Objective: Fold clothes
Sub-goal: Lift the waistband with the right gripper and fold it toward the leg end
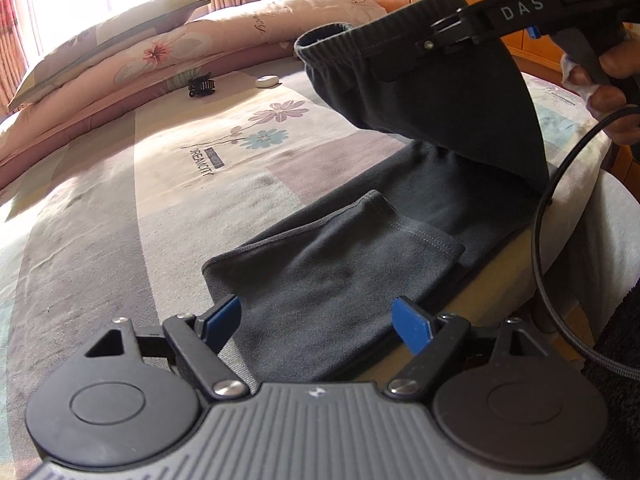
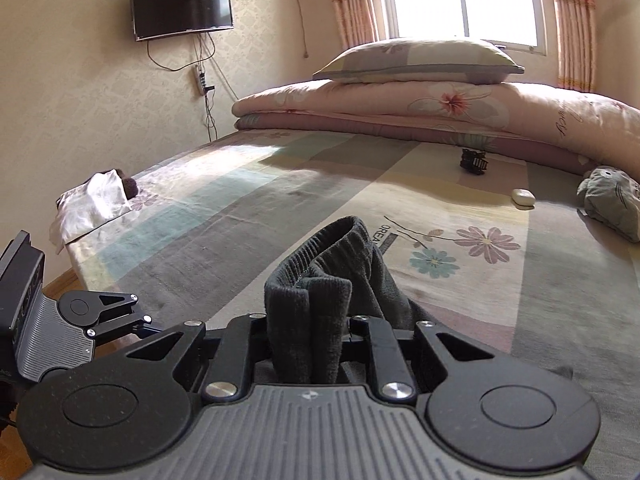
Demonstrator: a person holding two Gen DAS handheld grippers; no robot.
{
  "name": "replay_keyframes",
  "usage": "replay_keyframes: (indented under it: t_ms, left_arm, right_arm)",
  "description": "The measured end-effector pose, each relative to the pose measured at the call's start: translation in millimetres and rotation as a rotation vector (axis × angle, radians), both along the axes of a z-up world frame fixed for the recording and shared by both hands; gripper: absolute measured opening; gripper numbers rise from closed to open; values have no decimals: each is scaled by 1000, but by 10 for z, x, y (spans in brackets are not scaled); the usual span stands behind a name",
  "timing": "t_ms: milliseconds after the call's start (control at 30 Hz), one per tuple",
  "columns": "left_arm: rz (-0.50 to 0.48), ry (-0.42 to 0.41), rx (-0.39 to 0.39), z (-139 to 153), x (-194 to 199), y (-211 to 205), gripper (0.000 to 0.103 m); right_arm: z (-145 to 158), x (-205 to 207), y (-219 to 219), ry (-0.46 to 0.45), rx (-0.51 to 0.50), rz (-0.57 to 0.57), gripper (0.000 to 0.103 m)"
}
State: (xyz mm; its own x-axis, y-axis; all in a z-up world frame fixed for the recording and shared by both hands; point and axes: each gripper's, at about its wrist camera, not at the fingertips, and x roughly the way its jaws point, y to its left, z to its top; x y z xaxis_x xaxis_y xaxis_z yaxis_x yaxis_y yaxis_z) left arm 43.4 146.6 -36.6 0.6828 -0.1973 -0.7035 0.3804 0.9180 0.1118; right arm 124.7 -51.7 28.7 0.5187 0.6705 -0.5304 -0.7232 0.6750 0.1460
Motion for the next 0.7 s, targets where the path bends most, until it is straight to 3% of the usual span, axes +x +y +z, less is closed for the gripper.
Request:
replay_keyframes:
  t_ms: [267,533,700]
  left_arm:
    - [57,5,-15,-32,-55,134,83]
    - [95,15,-11,-53,-136,200,83]
    - [111,27,-15,-67,-179,259,83]
  right_arm:
    - [16,-76,451,-39,-44,114,21]
    - [-268,-32,829,-24,-144,189,21]
    - [-259,-118,932,-64,-175,226,21]
